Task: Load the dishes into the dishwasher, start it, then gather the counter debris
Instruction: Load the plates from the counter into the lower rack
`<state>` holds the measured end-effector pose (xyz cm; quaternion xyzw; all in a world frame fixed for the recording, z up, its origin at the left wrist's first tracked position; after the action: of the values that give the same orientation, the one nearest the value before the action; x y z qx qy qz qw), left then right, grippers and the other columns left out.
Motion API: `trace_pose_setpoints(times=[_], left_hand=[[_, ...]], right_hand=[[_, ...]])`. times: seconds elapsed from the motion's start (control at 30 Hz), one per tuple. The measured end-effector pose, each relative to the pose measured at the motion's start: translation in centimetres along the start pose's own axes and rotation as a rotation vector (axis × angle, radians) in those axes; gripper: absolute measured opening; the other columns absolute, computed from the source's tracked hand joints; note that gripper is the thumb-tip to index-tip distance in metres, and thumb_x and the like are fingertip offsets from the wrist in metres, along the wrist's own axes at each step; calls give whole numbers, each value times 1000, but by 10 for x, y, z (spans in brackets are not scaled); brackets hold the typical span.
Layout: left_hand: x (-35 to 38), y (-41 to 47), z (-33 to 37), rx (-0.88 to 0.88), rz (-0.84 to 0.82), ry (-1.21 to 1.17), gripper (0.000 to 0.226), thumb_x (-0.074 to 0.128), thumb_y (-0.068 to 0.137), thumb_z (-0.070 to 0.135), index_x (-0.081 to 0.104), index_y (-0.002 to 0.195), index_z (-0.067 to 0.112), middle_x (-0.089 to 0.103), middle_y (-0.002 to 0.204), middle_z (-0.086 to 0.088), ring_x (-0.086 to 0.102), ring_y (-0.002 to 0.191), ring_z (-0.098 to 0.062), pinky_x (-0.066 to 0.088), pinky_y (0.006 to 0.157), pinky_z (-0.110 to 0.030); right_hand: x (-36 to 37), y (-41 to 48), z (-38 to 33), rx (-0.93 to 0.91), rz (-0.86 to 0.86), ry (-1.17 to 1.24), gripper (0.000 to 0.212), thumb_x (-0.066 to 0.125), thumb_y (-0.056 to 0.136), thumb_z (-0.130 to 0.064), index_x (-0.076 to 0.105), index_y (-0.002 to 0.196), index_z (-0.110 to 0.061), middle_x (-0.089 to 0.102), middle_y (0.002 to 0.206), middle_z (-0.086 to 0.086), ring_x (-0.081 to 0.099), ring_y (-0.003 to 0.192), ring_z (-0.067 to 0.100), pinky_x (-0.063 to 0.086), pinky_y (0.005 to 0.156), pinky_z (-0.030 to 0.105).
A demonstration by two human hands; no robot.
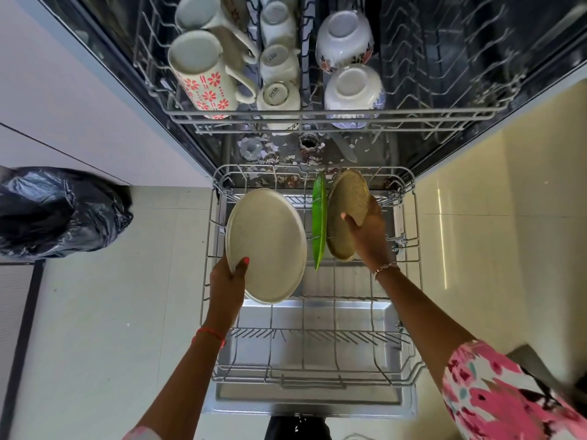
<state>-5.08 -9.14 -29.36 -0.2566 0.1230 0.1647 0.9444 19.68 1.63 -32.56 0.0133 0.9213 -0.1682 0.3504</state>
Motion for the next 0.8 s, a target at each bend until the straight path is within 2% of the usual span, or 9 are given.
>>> trace_pose_setpoints(times=[0.1, 0.17, 0.27, 0.33, 0.43, 0.53, 0.6, 0.67, 0.8], left_hand=[[-5, -6, 3, -33, 0, -49, 16, 54, 92, 15, 55, 105, 6, 61, 90, -2, 56, 90, -26, 50, 72, -26], [-11, -13, 2, -70, -6, -84, 17, 52, 93, 11, 55, 108, 5, 61, 91, 1, 57, 88, -20, 49, 70, -22], [-18, -28, -6, -178, -45, -179, 25, 50, 92, 9, 55, 116, 3, 63, 98, 0, 58, 91, -15, 51, 74, -29], [-19, -39, -12, -249, -72, -208, 27, 51, 91, 9, 56, 116, 1, 64, 98, -1, 59, 92, -21, 51, 72, -30], [-14, -54, -23, -340, -107, -238, 30, 52, 91, 8, 53, 120, -2, 62, 100, -8, 55, 97, -30, 50, 69, -30], [-3, -66, -24, -436, -131, -324, 24, 50, 92, 7, 52, 116, 4, 61, 98, -6, 55, 99, -32, 52, 65, -33], [9, -74, -19, -462, -186, -366, 19, 48, 92, 5, 53, 111, 7, 62, 96, -3, 58, 94, -28, 57, 59, -32], [25, -81, -16, -481, -257, -395, 18, 47, 93, 7, 55, 109, 8, 63, 98, -2, 59, 91, -23, 59, 61, -30], [69, -98, -13, -491, -390, -317, 13, 48, 93, 15, 57, 103, 16, 66, 97, 1, 62, 90, -17, 58, 66, -29]], right_hand=[[-2, -30, -10, -109, 63, 54, 69, 58, 91, -24, 21, 144, -2, 24, 150, 18, 33, 134, 34, 40, 105, 42], [3, -55, -15, -137, 34, 138, 67, 60, 90, -24, 25, 144, -4, 28, 149, 15, 33, 135, 30, 38, 107, 40], [13, -85, -12, 37, -90, 312, 65, 66, 84, -28, 37, 139, -6, 48, 136, 7, 51, 119, 19, 51, 94, 33], [19, -95, 0, 256, -201, 454, 57, 73, 79, -25, 49, 127, -4, 60, 123, 9, 61, 106, 22, 56, 83, 39], [12, -107, 19, 503, -159, 617, 50, 79, 70, -12, 59, 115, -5, 62, 117, 12, 62, 103, 28, 58, 74, 41], [-15, -115, 40, 500, -50, 439, 50, 82, 66, -15, 61, 111, -6, 62, 109, 8, 59, 98, 23, 51, 83, 35], [-28, -124, 48, 578, -216, 575, 41, 78, 71, -13, 63, 108, -6, 66, 108, 12, 62, 100, 29, 53, 85, 39], [-40, -135, 51, 609, -371, 774, 29, 72, 76, -7, 64, 104, -10, 69, 104, 9, 63, 101, 30, 56, 80, 38], [-95, -134, 64, 501, -204, 852, 28, 65, 78, 2, 63, 105, -6, 68, 100, 14, 64, 91, 29, 57, 77, 39]])
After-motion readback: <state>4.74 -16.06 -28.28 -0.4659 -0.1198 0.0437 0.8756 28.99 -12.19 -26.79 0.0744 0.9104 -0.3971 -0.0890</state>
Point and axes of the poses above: each hand's wrist, its own y-axis towards the middle knuckle, its own x-axis out of the palm, z = x × y, the point moved 3 cm from there along y, towards the middle knuckle
